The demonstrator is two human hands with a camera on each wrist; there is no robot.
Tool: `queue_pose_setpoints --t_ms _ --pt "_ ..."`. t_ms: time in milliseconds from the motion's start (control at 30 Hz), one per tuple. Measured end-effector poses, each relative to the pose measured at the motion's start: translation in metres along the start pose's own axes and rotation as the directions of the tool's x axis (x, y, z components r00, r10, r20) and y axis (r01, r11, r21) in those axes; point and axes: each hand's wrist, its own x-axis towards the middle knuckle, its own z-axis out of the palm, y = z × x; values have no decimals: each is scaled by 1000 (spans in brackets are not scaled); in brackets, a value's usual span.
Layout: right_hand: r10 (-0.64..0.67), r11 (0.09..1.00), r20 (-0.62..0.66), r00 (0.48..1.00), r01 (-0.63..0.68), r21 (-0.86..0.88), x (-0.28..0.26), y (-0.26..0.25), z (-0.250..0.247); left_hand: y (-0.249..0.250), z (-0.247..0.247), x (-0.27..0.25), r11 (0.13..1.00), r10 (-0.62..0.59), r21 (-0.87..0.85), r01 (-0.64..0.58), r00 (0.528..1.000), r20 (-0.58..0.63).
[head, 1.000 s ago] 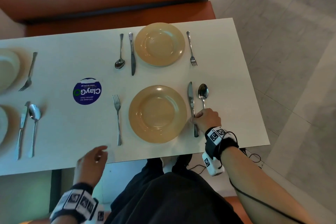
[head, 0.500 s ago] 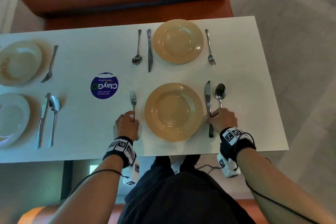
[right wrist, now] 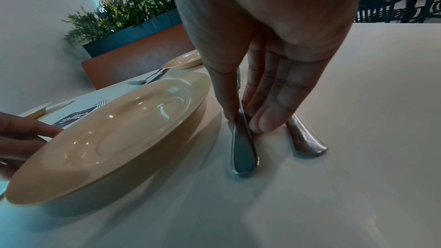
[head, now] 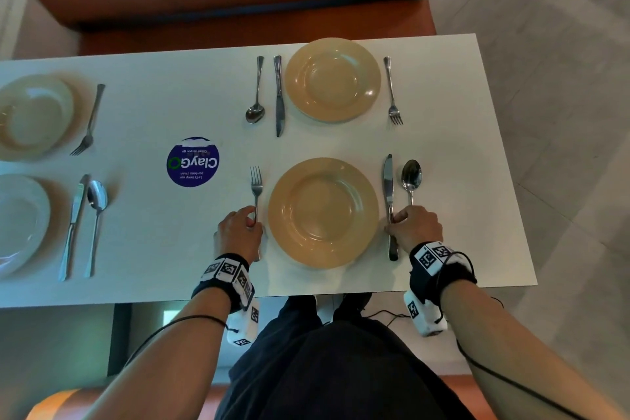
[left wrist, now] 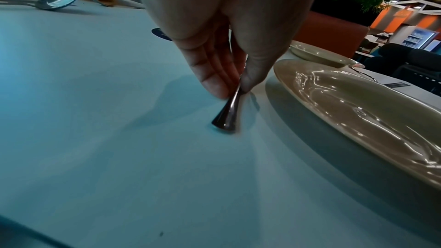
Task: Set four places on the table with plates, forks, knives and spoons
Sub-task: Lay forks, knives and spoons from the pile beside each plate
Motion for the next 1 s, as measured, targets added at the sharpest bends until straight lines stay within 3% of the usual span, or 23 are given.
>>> queue_pose_setpoints --t_ms 233,500,1000 --pt "-12 1000 7 1000 12 -27 -1 -1 -1 2 -2 -2 1000 4 -18 -4 1000 0" --pt "13 1000 4 1000 -13 -14 -1 0 -1 11 -6 -10 994 33 -103 -45 993 -117" --pt "12 1000 -5 1000 -12 -1 1 3 1 35 1 -10 996 25 -89 -24 1000 6"
